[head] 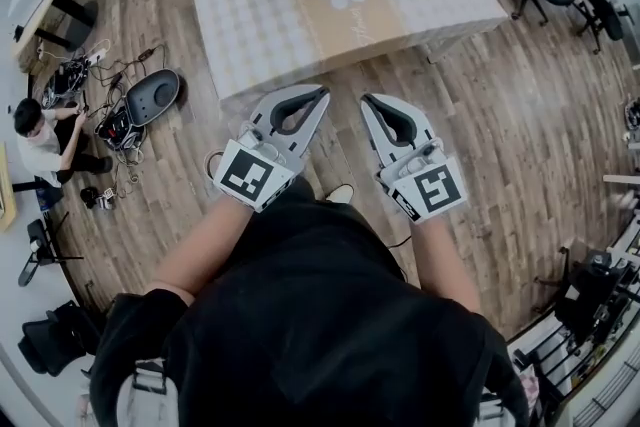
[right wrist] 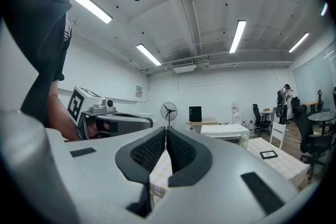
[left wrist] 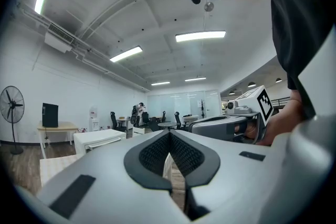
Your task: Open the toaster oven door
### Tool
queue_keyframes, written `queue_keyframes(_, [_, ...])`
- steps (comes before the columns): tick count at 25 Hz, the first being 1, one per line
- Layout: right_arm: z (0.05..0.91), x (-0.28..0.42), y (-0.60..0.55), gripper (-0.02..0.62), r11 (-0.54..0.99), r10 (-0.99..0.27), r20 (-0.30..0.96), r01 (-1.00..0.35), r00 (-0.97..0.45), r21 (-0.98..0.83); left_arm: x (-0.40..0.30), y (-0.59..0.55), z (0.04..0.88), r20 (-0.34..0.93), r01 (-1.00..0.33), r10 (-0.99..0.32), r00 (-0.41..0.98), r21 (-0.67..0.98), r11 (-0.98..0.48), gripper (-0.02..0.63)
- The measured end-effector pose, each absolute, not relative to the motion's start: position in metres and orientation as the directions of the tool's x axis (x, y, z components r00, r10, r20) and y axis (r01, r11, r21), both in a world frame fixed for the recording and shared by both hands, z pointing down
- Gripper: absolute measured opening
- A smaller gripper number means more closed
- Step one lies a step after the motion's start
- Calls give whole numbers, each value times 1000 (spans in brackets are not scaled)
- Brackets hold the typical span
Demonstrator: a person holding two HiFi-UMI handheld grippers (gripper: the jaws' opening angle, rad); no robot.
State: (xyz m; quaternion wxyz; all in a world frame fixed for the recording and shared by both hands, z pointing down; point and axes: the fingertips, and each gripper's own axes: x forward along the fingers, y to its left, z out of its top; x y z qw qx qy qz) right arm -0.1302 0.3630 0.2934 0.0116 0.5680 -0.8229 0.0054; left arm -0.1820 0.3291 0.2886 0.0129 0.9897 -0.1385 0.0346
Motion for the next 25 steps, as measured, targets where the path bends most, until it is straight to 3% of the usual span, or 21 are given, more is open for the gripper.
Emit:
queue_keyframes(12, [308,-73,287,23,349,-937,44,-937,-348,23,-123,248,295,20,-280,-279,960,12,-960,15])
queue_keyframes(25, [327,1,68,25,356,-927,133,-935,-352,6,-49,39,308,52,-260,-257,965,69,-963,15])
